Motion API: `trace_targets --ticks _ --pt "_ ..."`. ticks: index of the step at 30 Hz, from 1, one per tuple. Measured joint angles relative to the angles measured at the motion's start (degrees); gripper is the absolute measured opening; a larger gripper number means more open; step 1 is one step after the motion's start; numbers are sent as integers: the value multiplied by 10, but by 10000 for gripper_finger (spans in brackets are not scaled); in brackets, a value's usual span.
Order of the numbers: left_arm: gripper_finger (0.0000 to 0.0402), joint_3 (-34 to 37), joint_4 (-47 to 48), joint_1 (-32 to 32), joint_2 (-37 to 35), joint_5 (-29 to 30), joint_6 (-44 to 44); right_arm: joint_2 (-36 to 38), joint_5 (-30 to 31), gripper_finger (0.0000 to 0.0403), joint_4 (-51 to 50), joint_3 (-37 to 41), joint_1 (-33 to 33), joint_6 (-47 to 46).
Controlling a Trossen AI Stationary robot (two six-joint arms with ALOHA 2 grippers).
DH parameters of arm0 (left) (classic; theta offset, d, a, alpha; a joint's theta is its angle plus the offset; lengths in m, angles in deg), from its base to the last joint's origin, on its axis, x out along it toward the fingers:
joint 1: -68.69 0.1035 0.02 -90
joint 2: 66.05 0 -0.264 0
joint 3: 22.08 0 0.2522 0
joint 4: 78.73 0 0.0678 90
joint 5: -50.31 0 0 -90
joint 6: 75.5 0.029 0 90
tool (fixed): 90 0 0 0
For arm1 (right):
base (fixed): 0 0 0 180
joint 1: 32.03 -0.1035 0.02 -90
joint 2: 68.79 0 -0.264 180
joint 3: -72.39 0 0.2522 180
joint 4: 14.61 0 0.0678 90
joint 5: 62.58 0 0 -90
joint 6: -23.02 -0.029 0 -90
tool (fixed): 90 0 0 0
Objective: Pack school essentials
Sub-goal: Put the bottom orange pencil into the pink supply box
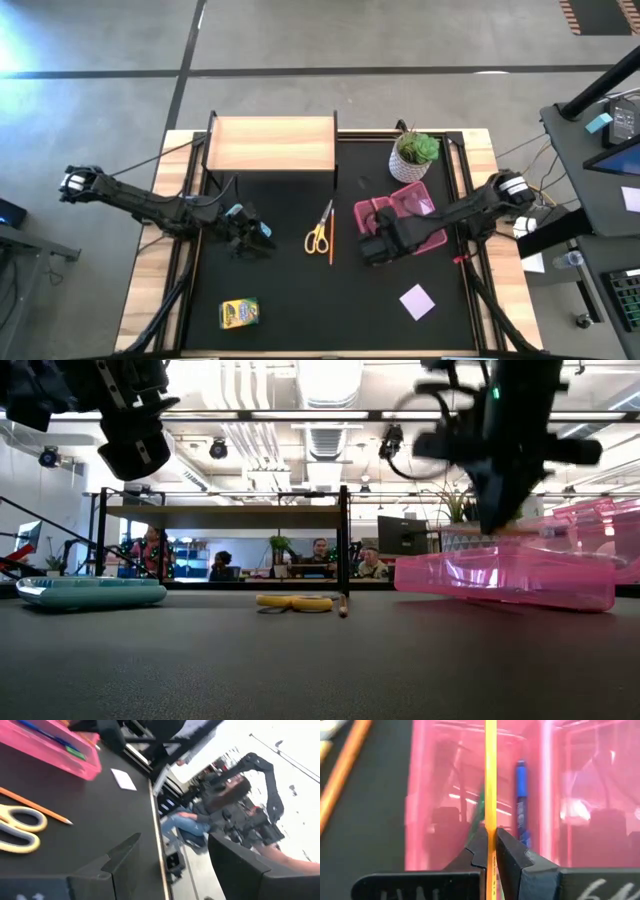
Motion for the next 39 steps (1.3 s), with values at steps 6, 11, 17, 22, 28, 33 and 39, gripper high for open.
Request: trace_targets --ticks 6,11,17,22,28,33,39 --pt "210 0 -1 23 5 24 0 24 0 13 74 76 29 -2" --pt "210 -1 -19 51 15 24 -1 27 -1 13 107 104 33 -9" --pt "210 -1 -48 71 40 24 -3 26 -5 13 145 115 33 5" --pt "210 -1 -69 77 73 24 -3 26 -5 13 148 119 33 14" --pt "210 -1 -101 77 117 24 -4 26 -27 13 151 122 31 13" --pt "210 -1 -132 77 140 24 -5 26 -31 16 152 122 31 13" --pt "210 -5 -134 77 146 24 -5 26 -36 68 153 122 31 12"
